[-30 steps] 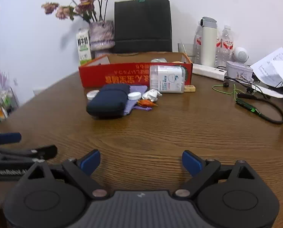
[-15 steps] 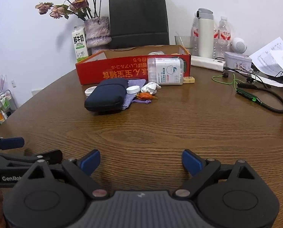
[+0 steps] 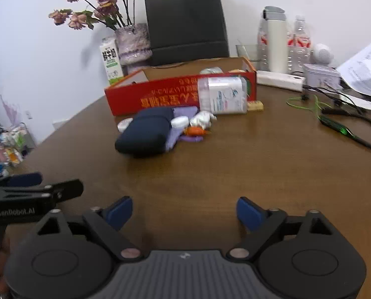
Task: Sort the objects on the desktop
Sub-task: 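Grasp the white round container with the left tool while the right tool grasps the white tissue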
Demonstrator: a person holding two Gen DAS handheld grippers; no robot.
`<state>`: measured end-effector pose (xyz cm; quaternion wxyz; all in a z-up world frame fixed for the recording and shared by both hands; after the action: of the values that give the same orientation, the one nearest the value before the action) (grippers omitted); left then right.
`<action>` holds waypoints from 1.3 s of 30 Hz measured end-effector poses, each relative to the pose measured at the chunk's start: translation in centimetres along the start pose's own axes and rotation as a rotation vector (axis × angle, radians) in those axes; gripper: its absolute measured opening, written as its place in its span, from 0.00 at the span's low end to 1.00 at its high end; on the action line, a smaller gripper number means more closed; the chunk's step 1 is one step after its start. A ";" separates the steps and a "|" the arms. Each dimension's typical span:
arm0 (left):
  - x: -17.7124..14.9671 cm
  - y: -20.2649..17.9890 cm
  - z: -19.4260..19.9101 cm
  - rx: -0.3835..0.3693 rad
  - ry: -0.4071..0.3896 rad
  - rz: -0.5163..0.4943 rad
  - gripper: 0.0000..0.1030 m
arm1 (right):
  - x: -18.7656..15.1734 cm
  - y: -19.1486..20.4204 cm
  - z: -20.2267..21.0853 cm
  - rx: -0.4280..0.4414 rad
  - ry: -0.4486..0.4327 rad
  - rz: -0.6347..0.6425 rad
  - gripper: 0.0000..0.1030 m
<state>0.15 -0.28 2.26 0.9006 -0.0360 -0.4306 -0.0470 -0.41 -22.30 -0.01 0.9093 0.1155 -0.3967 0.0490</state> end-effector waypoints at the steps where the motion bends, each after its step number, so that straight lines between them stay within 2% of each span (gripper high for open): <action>1: 0.9 0.1 -0.5 -0.004 -0.017 0.002 0.99 | 1.0 -0.3 -0.2 -0.012 -0.012 0.015 0.75; 2: 1.9 0.2 -1.2 -0.007 -0.032 -0.001 0.98 | 1.8 -0.4 -0.5 -0.024 -0.026 0.031 0.73; 4: 3.8 0.6 -2.9 0.001 -0.036 -0.002 0.88 | 3.7 -0.9 -1.6 -0.055 -0.042 0.068 0.63; 6: 5.5 1.3 -5.0 0.016 -0.014 0.012 0.73 | 5.5 -1.3 -3.1 -0.070 -0.036 0.096 0.56; 10: 7.8 2.4 -9.4 0.023 0.020 0.004 0.65 | 8.6 -1.9 -6.9 -0.053 -0.013 0.105 0.49; 11: 8.1 2.6 -10.4 0.026 0.040 -0.005 0.59 | 9.2 -2.0 -7.9 -0.046 0.002 0.099 0.48; 15: 8.5 3.0 -13.2 -0.018 0.081 0.005 0.56 | 10.4 -1.7 -11.0 -0.018 0.041 0.097 0.41; 17: 8.6 3.1 -14.0 -0.040 0.088 0.008 0.54 | 10.5 -1.6 -12.1 -0.009 0.058 0.094 0.34; 19: 8.8 3.1 -14.5 -0.052 0.083 0.005 0.46 | 10.3 -1.8 -12.6 0.008 0.065 0.074 0.20; 20: 8.8 3.1 -14.7 -0.046 0.084 0.004 0.40 | 10.3 -2.0 -12.6 0.012 0.058 0.070 0.18; 24: 8.8 2.9 -14.9 -0.036 0.065 -0.009 0.40 | 9.9 -2.7 -12.3 0.039 0.048 0.023 0.17; 32: 8.8 3.8 -14.0 -0.034 0.051 0.043 0.39 | 10.0 -2.0 -10.8 0.035 -0.016 0.054 0.17; 36: 9.0 3.3 -11.5 -0.005 -0.002 0.043 0.39 | 10.2 -1.7 -9.4 0.017 -0.040 0.036 0.17; 39: 8.1 2.3 -8.4 -0.023 -0.037 0.040 0.39 | 9.5 -0.8 -7.0 0.021 -0.075 0.040 0.17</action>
<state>12.01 0.72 3.27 0.8927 -0.0557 -0.4460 -0.0333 11.16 -21.31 2.21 0.8914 0.1186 -0.4322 0.0670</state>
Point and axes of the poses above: each gripper's, at about its wrist camera, not at the fingertips, and z roughly against the way its jaws point, y to its left, x to its top, the point moved 1 cm from there along -z, roughly the way its jaws point, and after that the axes turned 5 degrees about y, right-handed, at the moved point
